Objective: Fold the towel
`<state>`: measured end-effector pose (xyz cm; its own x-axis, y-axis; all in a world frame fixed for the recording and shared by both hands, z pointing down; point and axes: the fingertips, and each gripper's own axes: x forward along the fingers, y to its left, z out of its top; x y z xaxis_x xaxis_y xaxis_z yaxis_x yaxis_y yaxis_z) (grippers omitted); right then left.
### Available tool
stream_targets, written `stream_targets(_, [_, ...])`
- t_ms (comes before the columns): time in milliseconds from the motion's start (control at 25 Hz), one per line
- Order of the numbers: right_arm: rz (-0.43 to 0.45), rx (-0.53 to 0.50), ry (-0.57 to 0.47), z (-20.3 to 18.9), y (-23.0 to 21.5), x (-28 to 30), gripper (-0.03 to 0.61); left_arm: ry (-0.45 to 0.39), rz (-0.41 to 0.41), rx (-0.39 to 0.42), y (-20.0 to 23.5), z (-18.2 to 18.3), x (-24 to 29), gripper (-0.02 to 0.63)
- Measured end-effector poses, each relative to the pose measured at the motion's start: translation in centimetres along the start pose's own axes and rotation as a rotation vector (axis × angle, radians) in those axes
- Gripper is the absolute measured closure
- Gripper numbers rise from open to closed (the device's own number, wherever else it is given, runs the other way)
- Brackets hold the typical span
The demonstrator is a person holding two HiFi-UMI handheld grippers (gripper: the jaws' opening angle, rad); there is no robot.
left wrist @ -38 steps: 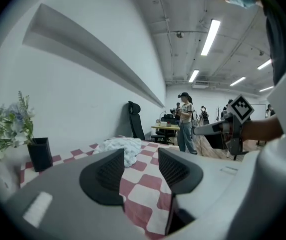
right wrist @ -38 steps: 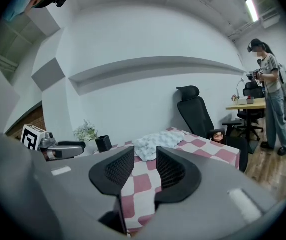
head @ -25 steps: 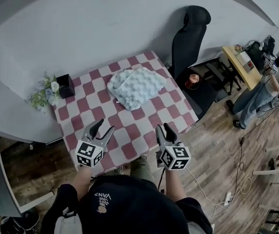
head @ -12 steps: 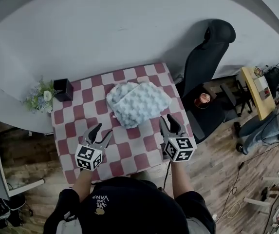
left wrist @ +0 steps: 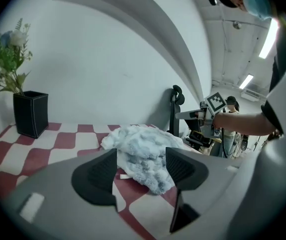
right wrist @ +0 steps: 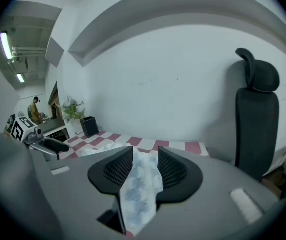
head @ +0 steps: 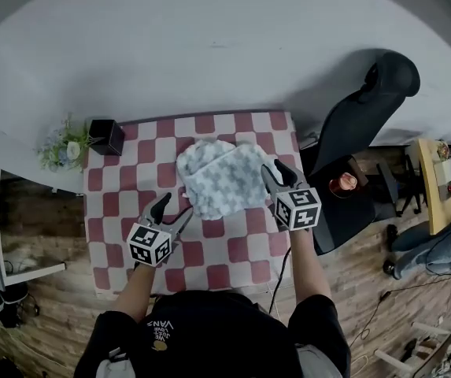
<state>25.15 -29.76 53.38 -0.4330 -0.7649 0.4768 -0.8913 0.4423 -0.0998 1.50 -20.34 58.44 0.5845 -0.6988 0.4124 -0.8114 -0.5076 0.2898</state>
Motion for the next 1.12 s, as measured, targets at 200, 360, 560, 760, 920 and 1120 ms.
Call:
stream_targets(200, [0.081, -0.006, 0.089, -1.1, -2.0, 5.1, 0.414, -0.005, 0.031, -0.048, 1.1, 0.0, 1.7, 0.324])
stream_targets(360, [0.145, 0.015, 0.158, -1.9, -3.4, 8.4, 0.399, -0.002, 0.025, -0.073, 1.6, -0.1, 2.9, 0.324])
stream_targets(560, [0.288, 0.03, 0.25, -3.1, -3.7, 11.3, 0.368, 0.021, -0.01, -0.099, 1.4, -0.5, 4.4, 0.324])
stream_targets(760, [0.348, 0.033, 0.365, -5.4, -4.1, 13.0, 0.359, 0.032, -0.039, -0.141, 1.3, -1.0, 5.5, 0.324])
stream_targets(920, [0.361, 0.018, 0.408, -6.5, -3.7, 13.2, 0.391, 0.032, -0.031, -0.142, 1.5, -1.0, 6.5, 0.325])
stream_targets(1120, [0.341, -0.059, 0.344, -5.4, -2.9, 12.0, 0.516, 0.038, -0.035, -0.14, 1.4, -0.9, 7.4, 0.333])
